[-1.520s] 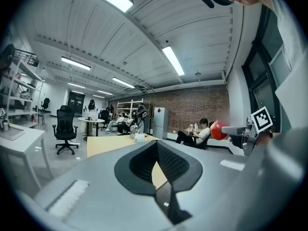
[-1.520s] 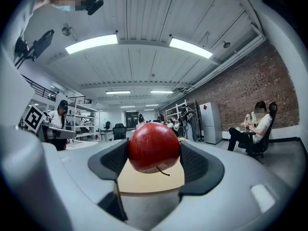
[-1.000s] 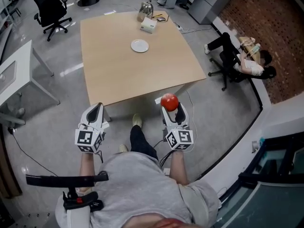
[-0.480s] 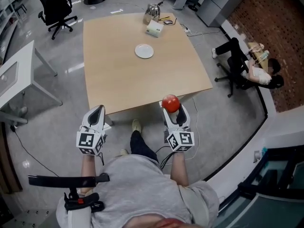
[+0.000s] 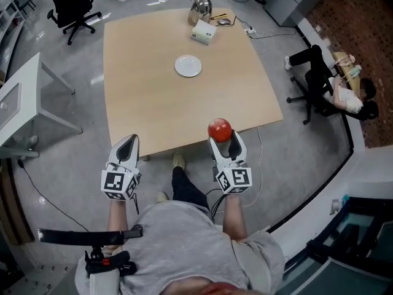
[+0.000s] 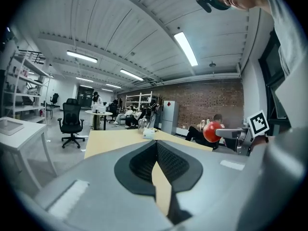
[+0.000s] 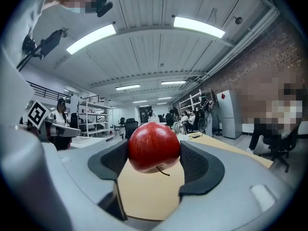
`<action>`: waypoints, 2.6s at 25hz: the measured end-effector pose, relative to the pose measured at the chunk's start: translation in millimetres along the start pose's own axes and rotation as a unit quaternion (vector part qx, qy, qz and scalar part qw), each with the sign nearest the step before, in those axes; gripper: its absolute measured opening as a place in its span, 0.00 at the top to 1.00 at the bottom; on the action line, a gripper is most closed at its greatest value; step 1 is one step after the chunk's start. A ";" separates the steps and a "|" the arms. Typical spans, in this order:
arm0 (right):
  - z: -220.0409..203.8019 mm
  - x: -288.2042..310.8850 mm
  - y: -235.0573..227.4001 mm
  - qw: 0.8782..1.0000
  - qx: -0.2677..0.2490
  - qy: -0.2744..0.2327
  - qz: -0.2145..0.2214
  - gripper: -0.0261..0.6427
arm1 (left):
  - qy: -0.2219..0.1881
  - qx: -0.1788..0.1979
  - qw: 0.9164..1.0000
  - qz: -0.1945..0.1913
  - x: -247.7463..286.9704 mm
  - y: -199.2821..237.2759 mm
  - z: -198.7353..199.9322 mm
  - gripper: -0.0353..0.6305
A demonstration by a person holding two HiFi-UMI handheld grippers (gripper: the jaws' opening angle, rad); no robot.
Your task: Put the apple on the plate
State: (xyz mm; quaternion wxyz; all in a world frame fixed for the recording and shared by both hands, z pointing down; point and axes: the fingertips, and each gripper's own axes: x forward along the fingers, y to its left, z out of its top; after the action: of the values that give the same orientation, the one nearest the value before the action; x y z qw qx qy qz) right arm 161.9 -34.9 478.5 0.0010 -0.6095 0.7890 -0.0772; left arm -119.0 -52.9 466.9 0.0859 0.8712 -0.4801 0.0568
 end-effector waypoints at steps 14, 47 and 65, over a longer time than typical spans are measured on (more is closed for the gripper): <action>-36.8 60.4 -52.7 1.000 0.005 0.026 0.015 0.45 | 0.038 -0.009 0.999 -0.006 70.5 -5.5 -37.1 0.92; -96.5 218.5 -68.5 0.994 -0.014 0.054 0.092 0.45 | 0.077 -0.024 0.997 0.013 157.7 37.1 -83.2 0.92; -111.4 302.2 -86.3 0.993 -0.019 0.051 0.101 0.45 | 0.095 -0.022 0.995 0.012 198.6 57.2 -98.3 0.92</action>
State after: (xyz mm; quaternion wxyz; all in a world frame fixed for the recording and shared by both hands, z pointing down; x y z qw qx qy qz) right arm 156.5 -333.3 627.2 -0.0434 -0.5220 0.8468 -0.0925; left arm -63.2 -227.0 604.6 0.1499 0.8541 -0.4809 0.1294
